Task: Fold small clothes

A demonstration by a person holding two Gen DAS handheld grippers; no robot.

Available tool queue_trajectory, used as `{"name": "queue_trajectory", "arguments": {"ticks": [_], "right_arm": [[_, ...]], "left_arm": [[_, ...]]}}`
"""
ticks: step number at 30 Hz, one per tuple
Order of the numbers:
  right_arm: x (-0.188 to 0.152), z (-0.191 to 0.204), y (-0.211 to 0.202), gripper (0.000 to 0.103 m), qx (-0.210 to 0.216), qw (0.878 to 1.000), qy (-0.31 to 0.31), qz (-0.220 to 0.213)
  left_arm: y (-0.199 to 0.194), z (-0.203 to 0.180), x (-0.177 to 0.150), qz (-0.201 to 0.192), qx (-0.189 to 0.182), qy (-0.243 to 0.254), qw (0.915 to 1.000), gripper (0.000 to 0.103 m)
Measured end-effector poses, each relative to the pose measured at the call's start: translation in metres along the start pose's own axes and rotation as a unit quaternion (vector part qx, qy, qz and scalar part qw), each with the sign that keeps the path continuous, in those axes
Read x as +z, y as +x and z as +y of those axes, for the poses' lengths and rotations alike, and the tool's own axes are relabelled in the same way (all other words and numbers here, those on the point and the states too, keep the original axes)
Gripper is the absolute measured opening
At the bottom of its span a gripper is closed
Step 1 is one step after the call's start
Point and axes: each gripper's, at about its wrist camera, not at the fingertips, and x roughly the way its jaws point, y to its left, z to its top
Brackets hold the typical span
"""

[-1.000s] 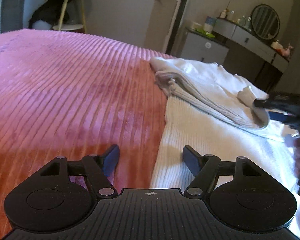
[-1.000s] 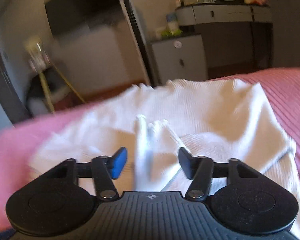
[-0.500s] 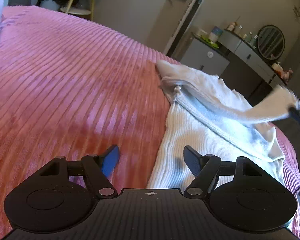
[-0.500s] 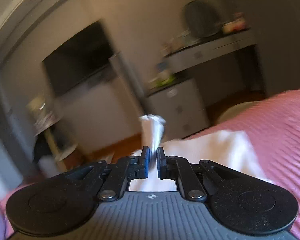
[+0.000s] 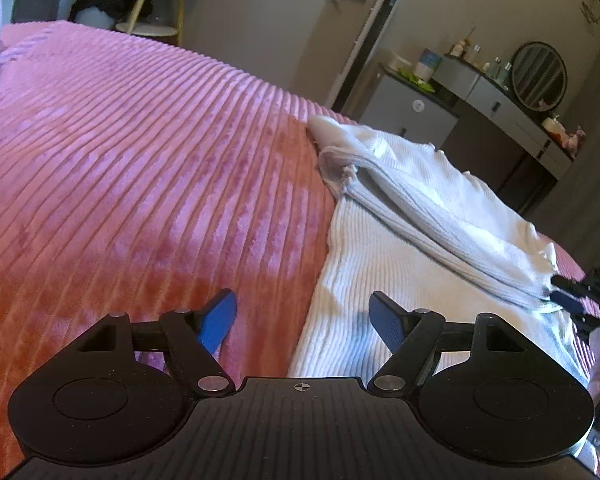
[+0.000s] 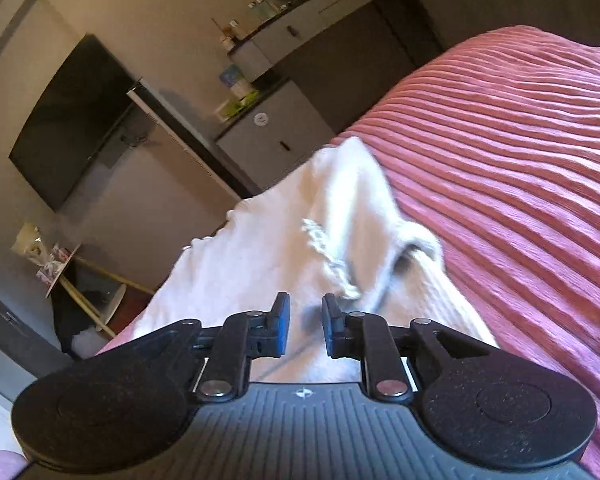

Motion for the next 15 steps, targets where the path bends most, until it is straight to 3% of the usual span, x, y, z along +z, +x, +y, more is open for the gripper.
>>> {"name": "queue_trajectory", "arguments": {"ticks": [5, 10, 13, 15], "right_arm": [[-0.006, -0.003, 0.013, 0.020, 0.003, 0.999, 0.037, 0.013], [-0.007, -0.001, 0.001, 0.021, -0.009, 1.000, 0.019, 0.006], [-0.003, -0.006, -0.007, 0.046, -0.009, 1.000, 0.026, -0.004], [-0.002, -0.006, -0.010, 0.047, -0.020, 1.000, 0.020, -0.005]], "left_arm": [[0.001, -0.002, -0.001, -0.001, 0.001, 0.006, 1.0000, 0.081], [0.001, 0.003, 0.002, 0.001, -0.007, -0.009, 0.9999, 0.081], [0.000, 0.003, 0.003, 0.001, -0.009, -0.014, 0.9999, 0.081], [0.000, 0.002, 0.003, 0.001, -0.007, -0.012, 0.9999, 0.081]]}}
